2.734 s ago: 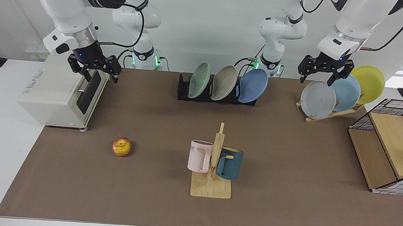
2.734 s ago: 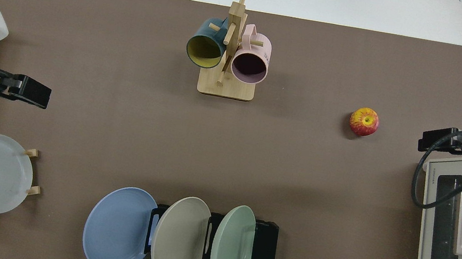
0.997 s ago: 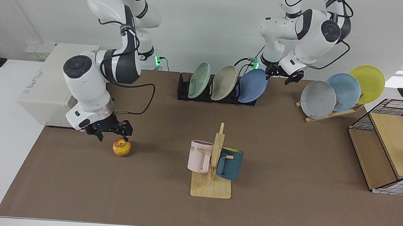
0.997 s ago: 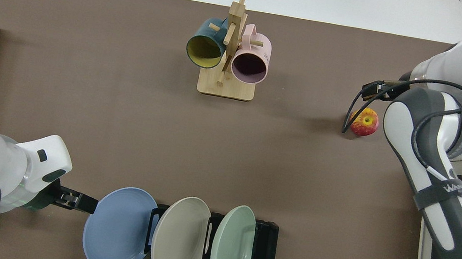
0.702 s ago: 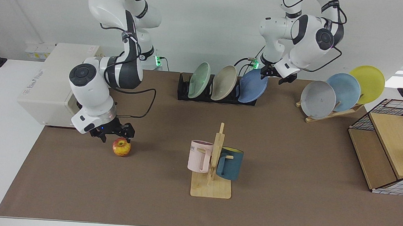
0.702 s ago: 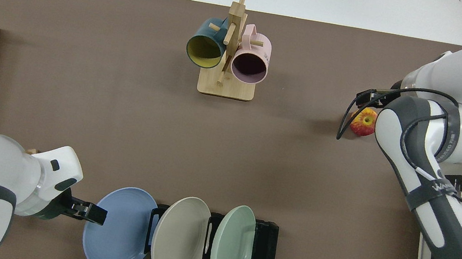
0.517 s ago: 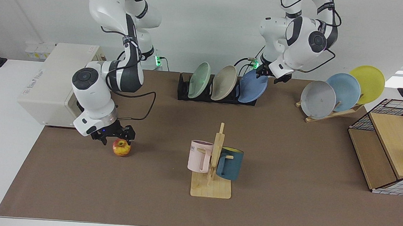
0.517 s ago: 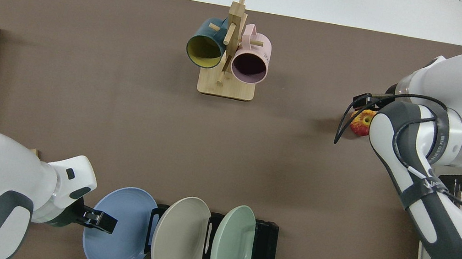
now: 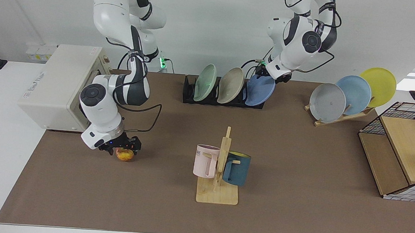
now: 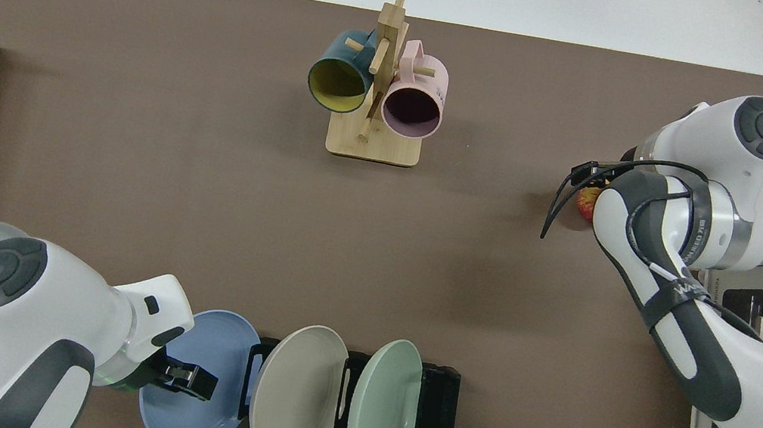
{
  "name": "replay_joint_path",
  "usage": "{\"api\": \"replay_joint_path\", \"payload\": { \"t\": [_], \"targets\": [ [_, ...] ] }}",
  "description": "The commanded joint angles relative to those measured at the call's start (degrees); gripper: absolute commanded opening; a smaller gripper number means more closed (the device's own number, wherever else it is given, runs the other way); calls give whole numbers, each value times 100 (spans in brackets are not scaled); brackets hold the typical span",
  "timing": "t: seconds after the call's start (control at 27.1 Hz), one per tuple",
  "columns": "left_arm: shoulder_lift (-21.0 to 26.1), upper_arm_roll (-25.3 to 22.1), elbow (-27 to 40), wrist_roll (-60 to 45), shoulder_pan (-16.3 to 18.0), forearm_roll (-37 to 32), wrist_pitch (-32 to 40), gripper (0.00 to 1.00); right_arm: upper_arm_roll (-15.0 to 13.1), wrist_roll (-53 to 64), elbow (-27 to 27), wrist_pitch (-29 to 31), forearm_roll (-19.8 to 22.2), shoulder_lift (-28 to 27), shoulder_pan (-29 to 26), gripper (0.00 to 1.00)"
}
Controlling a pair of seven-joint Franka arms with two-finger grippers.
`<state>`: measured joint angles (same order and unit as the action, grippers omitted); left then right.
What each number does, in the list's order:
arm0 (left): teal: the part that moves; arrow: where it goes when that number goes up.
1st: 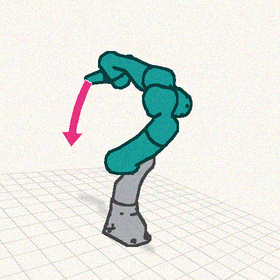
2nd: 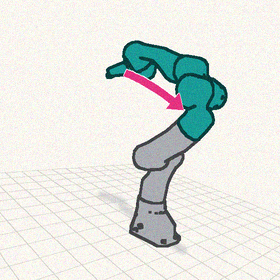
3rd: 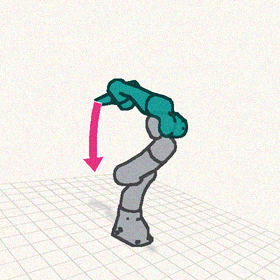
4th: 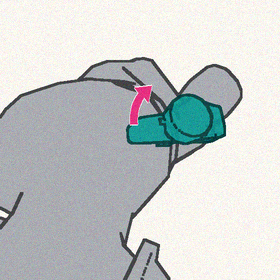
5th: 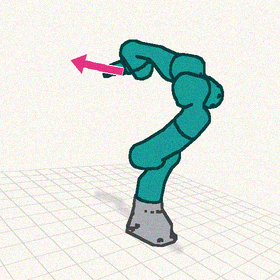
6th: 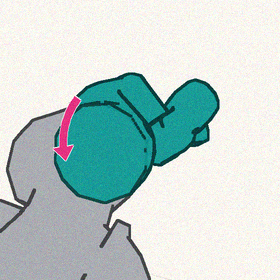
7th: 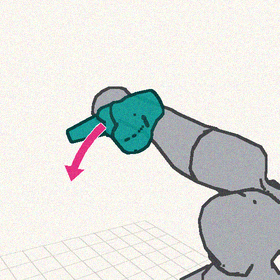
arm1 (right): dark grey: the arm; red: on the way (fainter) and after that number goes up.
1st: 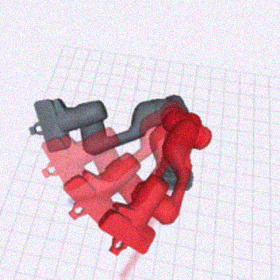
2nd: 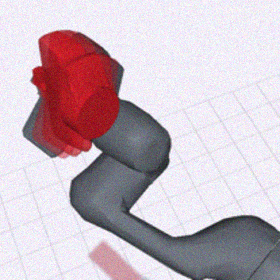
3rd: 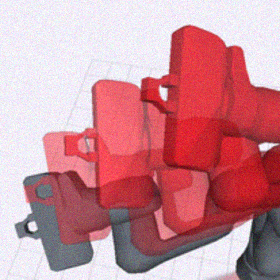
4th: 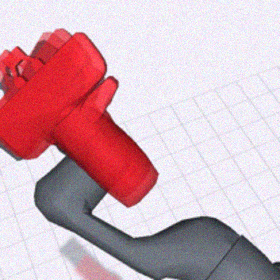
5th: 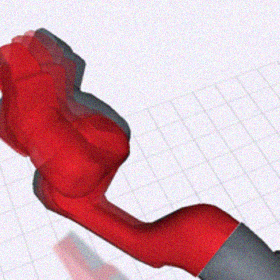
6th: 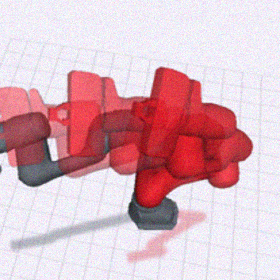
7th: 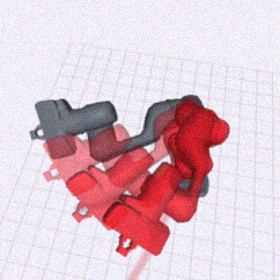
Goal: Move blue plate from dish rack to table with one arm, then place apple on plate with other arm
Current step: 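Reach the left gripper to the blue plate while the right gripper reaches the apple, then grasp the blue plate rim with the left gripper and lift it from the rack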
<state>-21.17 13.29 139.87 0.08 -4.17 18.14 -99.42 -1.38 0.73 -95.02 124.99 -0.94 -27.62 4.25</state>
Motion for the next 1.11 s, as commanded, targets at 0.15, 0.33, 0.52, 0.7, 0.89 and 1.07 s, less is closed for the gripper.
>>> {"api": "replay_joint_path", "payload": {
  "t": [0.15,0.33,0.52,0.7,0.89,1.07],
  "targets": [
    [-204,384,129,-403,-32,110,-139,100,23,199,-183,367,85,-147,-30,100],
    [-221,788,58,-754,-23,84,-148,100,23,252,-254,552,94,-252,-74,99],
    [-221,1000,-21,-860,-5,-108,-192,92,23,252,-280,544,94,-253,-65,99],
    [-221,1009,-91,-860,12,-487,-183,83,23,252,-298,474,94,-253,-48,98],
    [-221,991,-197,-860,65,-680,-166,55,23,261,-298,421,94,-244,-48,98],
    [-230,1000,-249,-948,65,-873,-122,19,23,261,-298,412,94,-244,-48,89]
  ]
}}
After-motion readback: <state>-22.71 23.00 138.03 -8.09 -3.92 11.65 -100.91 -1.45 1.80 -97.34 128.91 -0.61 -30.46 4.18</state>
